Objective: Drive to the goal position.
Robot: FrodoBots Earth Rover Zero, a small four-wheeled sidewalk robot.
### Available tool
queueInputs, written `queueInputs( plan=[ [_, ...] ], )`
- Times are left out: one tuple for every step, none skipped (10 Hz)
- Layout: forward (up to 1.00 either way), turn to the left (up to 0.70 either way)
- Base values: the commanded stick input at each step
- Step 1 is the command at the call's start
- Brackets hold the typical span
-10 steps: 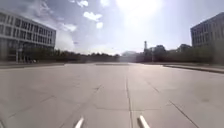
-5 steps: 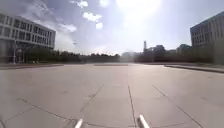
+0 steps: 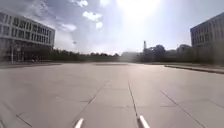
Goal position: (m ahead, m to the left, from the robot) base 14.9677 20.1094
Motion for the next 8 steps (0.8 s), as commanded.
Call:
queueInputs(
  plan=[
    [0.7,0.0],
    [0.7,0.0],
    [0.7,0.0],
    [0.7,0.0],
    [0.7,0.0],
    [0.7,0.0],
    [0.7,0.0],
    [0.7,0.0]
  ],
)
